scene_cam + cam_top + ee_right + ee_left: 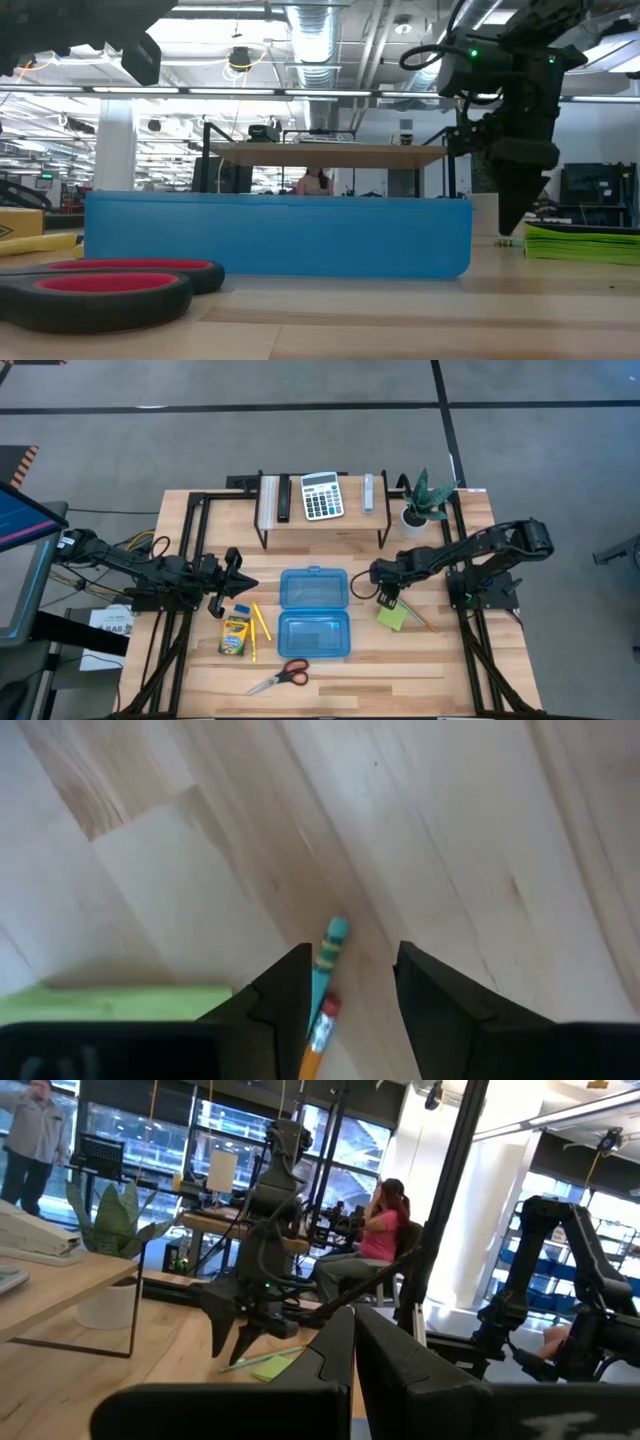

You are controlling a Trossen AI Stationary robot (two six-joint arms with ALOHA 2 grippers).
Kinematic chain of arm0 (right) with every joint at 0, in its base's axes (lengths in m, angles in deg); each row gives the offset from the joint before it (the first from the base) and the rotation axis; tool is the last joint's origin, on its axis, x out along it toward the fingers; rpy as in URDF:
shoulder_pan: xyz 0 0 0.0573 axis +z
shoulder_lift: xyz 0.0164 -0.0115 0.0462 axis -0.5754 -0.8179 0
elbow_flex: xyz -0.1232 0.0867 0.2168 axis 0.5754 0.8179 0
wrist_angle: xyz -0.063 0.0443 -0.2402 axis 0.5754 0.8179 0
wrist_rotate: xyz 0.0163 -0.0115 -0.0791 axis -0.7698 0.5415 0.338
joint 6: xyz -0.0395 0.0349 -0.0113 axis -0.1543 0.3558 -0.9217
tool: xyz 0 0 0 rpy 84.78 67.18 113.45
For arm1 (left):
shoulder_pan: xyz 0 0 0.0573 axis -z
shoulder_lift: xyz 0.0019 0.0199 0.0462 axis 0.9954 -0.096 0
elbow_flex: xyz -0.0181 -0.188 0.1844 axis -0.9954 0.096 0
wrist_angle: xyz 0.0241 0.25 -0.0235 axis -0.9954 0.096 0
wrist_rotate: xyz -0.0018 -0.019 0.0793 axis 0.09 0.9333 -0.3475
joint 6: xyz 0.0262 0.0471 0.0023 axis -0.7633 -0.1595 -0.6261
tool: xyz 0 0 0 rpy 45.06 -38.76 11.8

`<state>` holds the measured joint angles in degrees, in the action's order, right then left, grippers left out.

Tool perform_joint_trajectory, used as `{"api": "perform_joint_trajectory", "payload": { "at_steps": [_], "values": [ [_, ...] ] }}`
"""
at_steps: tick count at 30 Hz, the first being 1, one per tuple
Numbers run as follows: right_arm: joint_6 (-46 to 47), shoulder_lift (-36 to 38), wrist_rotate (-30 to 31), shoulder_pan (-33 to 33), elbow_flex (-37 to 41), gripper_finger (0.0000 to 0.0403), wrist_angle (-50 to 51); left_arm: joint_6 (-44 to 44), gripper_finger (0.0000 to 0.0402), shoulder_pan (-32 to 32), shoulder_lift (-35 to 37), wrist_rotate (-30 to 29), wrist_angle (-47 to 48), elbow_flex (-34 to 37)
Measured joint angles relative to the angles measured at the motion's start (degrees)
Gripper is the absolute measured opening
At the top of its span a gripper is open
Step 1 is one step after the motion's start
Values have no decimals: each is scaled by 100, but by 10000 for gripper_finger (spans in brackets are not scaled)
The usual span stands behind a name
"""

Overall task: Pack school essentials
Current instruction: Put the blue pencil into the blue supply box

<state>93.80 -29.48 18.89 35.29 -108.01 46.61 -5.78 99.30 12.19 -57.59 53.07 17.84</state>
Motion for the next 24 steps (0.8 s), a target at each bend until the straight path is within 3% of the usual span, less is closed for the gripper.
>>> {"api": "perform_joint_trajectory", "payload": {
  "at_steps": [15, 24],
  "values": [
    [-76, 35, -391, -221, 699, 159, -810, 1, 0, 0, 2, 16, -23, 0],
    [-147, 22, -463, -204, 710, 86, -855, 10, 0, 0, 0, 7, -91, 0]
  ]
}}
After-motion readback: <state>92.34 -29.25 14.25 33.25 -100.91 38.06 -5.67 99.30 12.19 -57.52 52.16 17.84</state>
